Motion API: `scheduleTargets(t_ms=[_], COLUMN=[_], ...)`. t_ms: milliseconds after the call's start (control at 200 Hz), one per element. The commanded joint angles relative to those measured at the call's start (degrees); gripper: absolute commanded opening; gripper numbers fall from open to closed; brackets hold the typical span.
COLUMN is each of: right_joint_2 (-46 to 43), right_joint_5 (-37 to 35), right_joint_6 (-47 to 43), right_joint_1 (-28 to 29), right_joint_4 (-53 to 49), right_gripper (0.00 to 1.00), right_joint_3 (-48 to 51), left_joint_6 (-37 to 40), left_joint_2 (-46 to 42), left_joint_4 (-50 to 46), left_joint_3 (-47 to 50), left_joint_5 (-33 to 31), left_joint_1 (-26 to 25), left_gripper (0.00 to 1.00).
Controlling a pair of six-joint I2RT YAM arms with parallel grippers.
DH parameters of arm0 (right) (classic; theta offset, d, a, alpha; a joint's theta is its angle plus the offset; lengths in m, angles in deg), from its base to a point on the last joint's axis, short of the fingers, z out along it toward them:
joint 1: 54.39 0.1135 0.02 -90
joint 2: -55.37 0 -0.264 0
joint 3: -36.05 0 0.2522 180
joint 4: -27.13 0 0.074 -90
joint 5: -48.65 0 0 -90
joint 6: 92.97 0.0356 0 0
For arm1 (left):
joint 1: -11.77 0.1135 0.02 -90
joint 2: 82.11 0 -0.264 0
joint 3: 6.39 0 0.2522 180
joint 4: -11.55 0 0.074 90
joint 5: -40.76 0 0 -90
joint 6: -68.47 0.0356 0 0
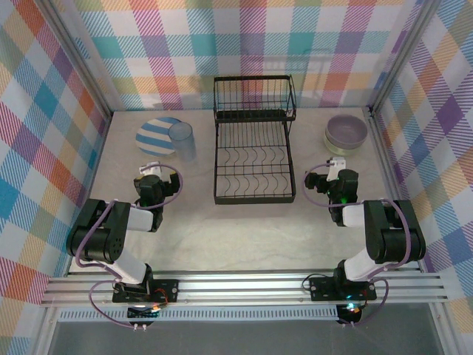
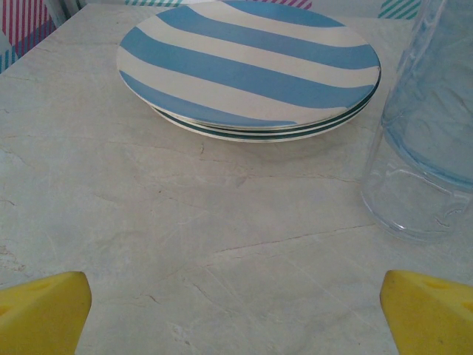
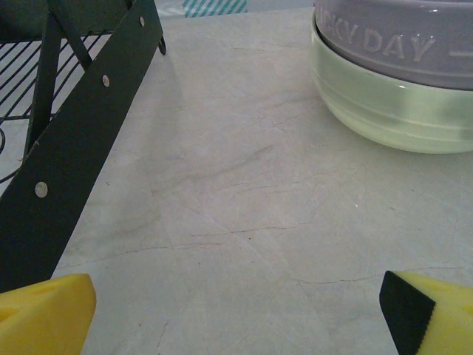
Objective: Unload the mixed dishes from the dish rack
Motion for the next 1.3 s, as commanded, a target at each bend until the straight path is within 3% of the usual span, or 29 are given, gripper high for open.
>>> scheduleTargets(t_ms=[0, 1295], right_joint_2=[0.3, 0.1], right_joint_5=[0.9, 0.9], right_joint_6=[-0.5, -0.6], right_joint_1=[-0.3, -0.3], right_joint_4=[1.5, 2.0], right_gripper=[0.99, 0.99], right_joint_3=[-1.0, -0.7], left_joint_6=[0.1, 0.1], left_joint_2=[0.1, 0.1], left_joint_4=[0.6, 0.6], left_joint_3=[-0.9, -0.9], left_joint_5=[1.1, 1.2], left_joint_1=[0.4, 0.4], left_gripper=[1.00, 1.00])
